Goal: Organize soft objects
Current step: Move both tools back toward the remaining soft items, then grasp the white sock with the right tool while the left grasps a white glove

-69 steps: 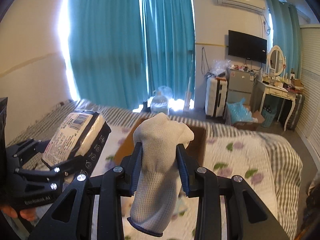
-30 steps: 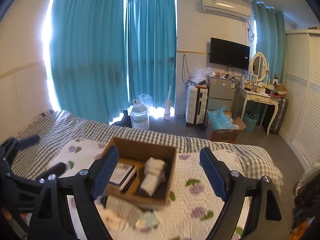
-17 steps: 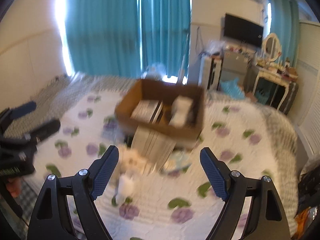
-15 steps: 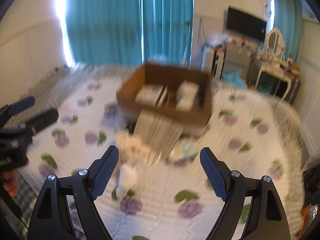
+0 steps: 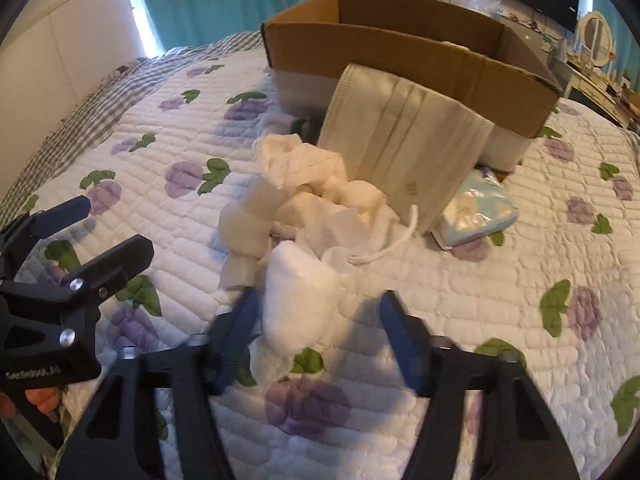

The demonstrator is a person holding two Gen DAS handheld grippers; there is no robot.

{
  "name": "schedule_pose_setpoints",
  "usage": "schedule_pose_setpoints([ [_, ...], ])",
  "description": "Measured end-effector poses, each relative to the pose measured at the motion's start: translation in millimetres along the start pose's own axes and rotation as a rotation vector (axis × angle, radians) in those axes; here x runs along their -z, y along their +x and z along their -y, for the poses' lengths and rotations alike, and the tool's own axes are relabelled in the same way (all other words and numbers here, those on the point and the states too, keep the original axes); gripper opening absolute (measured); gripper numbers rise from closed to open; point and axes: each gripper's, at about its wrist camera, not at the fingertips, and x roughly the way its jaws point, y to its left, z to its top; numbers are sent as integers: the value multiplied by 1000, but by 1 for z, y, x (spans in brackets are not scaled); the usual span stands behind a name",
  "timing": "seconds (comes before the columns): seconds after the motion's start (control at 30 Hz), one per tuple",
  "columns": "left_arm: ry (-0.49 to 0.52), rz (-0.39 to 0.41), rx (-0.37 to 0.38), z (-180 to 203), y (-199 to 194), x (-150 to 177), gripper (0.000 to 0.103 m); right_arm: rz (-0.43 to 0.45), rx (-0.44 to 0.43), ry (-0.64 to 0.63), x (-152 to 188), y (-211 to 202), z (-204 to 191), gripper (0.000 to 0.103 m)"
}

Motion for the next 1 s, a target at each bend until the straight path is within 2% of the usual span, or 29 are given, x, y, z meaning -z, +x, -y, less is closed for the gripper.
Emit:
schedule_pose_setpoints([
  [0.03,5,2,4,1,-1,0,103,-1,-2,-7,0,0,-1,42],
  [0.07,12,4,4,2,0,0,103,4,-14,-16,0,-1,-2,32],
  [0.17,33,2,0,6,0,1,102,21,-16,-38,0,-15,-3,31],
  [0.27,50,1,-15,11,-4,-2,102,77,-19,-35,-3,-40,2,31],
  [0.5,88,12,54,39,-6,-16,101,165,42,-10,-30,-79,38,31],
  [0.53,97,6,59,44,-3,-19,95,171,52,-7,-34,-81,45,31],
  [0.57,104,5,68,50,2,-21,80,176,64,2,-36,-82,52,31],
  [0.63,123,-9,83,60,13,-25,72,175,75,18,-35,-80,61,31],
  [0.7,146,-46,79,67,29,-25,69,164,77,26,-29,-73,67,31],
  [0.77,149,-72,77,68,41,-22,50,147,74,28,-23,-66,72,31],
  [0.87,132,-111,103,66,53,-19,32,116,61,46,-16,-53,78,31],
  [1.0,138,-93,120,65,48,-17,29,117,36,70,-14,-52,84,32],
])
